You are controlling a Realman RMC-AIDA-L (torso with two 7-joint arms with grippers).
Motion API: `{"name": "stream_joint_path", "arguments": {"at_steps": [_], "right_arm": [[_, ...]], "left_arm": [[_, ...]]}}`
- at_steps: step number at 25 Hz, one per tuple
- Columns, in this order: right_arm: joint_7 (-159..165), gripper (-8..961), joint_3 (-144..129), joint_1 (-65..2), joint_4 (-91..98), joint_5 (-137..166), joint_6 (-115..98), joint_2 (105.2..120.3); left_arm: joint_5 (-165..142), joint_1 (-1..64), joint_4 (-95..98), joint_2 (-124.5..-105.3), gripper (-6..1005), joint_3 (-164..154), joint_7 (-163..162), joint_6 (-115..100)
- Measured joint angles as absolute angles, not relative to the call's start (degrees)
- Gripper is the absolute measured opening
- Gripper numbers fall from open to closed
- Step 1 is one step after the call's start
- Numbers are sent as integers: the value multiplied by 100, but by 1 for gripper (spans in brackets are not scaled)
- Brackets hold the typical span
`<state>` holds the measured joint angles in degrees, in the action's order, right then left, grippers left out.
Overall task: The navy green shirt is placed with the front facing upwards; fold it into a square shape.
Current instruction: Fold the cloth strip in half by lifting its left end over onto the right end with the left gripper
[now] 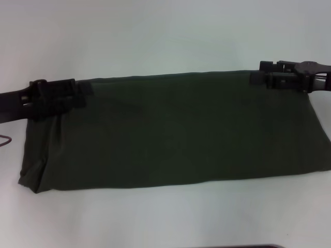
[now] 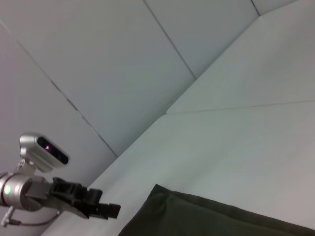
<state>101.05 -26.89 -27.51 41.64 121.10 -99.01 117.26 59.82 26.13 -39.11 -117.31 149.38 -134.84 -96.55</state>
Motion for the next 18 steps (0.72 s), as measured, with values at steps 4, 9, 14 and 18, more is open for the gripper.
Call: {"name": "stream_joint_path", "arguments": {"at_steps": [4, 9, 14, 18], "right_arm": [[10364, 927, -2672, -2751, 4163, 12108, -9868, 11727], [10637, 927, -2677, -2739, 4166, 12122, -9868, 11665], [10787, 927, -2680, -2709, 4166, 12129, -9865, 11602], [10852, 927, -2681, -2685, 4162, 12129, -9838, 11589]], "left_arm": [[5768, 2612, -3909, -11725, 567, 14906, -13586, -9465], [5370, 2752, -3913, -11722, 567, 14870, -13936, -9208], [5206, 2856, -3913, -11667, 566, 14788, -14110, -9141], [4990, 2905, -3909, -11648, 566, 14684, -14272, -8976]]}}
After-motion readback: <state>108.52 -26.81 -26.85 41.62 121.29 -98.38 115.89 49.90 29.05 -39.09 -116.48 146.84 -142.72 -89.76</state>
